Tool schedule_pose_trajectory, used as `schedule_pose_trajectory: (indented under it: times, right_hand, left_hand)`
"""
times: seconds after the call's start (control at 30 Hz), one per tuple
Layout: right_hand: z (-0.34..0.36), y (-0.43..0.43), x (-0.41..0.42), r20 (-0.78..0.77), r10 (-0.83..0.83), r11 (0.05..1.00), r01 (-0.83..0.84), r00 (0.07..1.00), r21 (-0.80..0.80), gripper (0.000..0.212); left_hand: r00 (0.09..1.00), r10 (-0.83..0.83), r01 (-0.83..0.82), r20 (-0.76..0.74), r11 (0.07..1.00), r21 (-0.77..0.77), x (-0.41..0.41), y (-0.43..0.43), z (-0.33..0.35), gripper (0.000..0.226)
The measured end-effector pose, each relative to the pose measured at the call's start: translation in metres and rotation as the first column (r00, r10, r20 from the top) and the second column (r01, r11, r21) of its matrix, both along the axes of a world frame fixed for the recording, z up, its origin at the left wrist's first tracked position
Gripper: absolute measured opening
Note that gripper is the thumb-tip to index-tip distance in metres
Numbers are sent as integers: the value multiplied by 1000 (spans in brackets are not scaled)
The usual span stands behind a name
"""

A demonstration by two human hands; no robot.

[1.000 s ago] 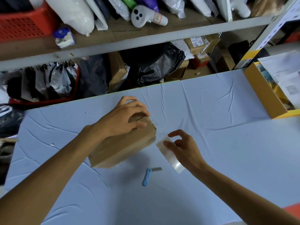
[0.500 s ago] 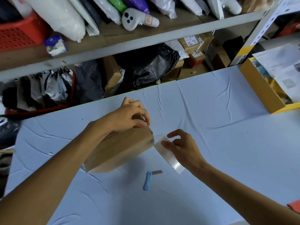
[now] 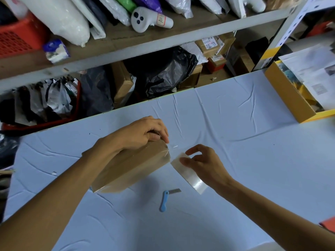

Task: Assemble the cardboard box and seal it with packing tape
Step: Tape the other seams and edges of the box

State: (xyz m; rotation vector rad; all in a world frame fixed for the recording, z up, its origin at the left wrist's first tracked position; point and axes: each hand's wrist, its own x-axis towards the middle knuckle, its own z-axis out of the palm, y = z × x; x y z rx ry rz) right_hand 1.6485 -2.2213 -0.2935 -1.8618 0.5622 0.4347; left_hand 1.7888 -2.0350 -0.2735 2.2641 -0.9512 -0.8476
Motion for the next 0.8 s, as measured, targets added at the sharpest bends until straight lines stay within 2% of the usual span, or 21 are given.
schedule_pose_trajectory:
  times: [0.17, 0.27, 0.3, 0.37, 0.4, 0.5, 0.6, 0.7, 0.8]
  right_hand:
    - [2, -1, -1, 19, 23, 1000, -23, 1000, 1, 26]
    - [2, -2, -3, 5, 15, 1000, -15, 1000, 10, 29]
    - [2, -1, -3, -2, 19, 1000, -19, 1000, 15, 31]
    - [2, -1, -3, -10, 30, 999, -30, 1000, 32, 35]
    - [2, -1, -3, -8, 34, 999, -33, 999, 41, 36]
    - [4, -1, -3, 12, 20, 998, -21, 1000, 67, 32]
    - [7, 0, -3, 44, -2, 996, -1, 999, 85, 23]
    - [5, 4, -2, 43, 0, 999, -2, 999, 50, 16]
    - [-2, 1, -1, 17, 16, 1000, -16, 1000, -16, 19]
  left_hand:
    - [999, -45, 45, 29, 999, 12, -3, -1, -2, 38]
    - [997, -57, 55, 51, 998, 36, -8, -2, 1, 14]
    - [996, -65, 61, 68, 996, 63, -10, -1, 3, 17]
    - [986, -103, 86, 133, 987, 134, -14, 1, 1, 42]
    - [974, -127, 101, 185, 984, 146, -15, 2, 1, 47]
    - [945, -134, 110, 298, 989, 94, -14, 5, -1, 42]
    - [935, -36, 33, 353, 999, 14, -12, 12, -3, 37]
    - [939, 34, -31, 342, 999, -16, -14, 16, -5, 37]
    - [937, 47, -36, 347, 999, -36, -16, 14, -7, 37]
